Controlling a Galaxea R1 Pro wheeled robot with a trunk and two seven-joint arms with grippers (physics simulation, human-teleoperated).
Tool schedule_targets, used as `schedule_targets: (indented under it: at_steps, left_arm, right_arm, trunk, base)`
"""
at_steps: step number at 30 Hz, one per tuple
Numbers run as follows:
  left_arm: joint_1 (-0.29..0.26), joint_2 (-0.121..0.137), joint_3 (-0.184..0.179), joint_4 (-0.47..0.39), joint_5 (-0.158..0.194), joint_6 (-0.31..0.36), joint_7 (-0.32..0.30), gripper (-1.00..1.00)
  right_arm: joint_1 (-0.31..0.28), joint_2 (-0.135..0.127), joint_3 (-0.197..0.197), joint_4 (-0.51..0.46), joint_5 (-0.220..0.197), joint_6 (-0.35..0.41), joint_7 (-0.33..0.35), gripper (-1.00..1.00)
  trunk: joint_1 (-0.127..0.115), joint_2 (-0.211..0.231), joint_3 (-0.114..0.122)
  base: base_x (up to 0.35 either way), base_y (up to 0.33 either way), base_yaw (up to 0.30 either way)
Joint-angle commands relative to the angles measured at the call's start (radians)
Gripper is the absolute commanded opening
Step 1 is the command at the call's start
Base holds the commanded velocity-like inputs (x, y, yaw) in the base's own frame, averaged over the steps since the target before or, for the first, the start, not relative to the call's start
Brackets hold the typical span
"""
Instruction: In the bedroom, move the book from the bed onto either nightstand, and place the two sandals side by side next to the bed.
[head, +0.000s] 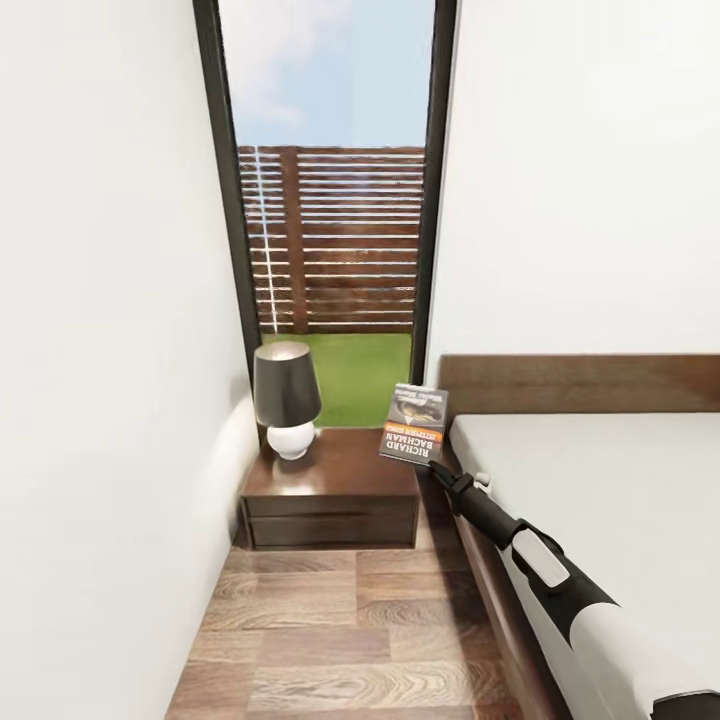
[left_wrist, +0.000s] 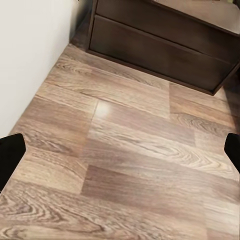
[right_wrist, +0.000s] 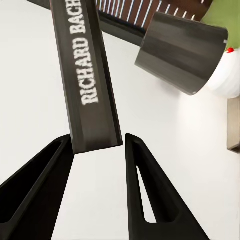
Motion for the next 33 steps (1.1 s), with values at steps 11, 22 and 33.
schedule_targets:
  at_steps: [11, 22, 33]
  left_arm:
    - [0.000, 0.000, -0.001, 0.000, 0.010, 0.002, -0.008, 1.00]
    - [0.000, 0.001, -0.001, 0.000, 0.010, 0.003, -0.007, 1.00]
    - [0.000, 0.002, -0.001, 0.000, 0.010, 0.004, -0.006, 1.00]
  right_arm:
    - [-0.001, -0.001, 0.004, 0.001, -0.014, 0.007, 0.001, -1.00]
    - [-0.001, -0.001, 0.006, 0.000, -0.014, 0.009, 0.001, -1.00]
    - [-0.001, -0.001, 0.005, 0.000, -0.014, 0.009, 0.001, -1.00]
  trunk:
    - [0.000, 0.000, -0.001]
    - [0.000, 0.000, -0.001]
    - [0.000, 0.000, -0.001]
  base:
    - [0.184, 0.000, 0.000]
    - [0.184, 0.000, 0.000]
    - [0.185, 0.000, 0.000]
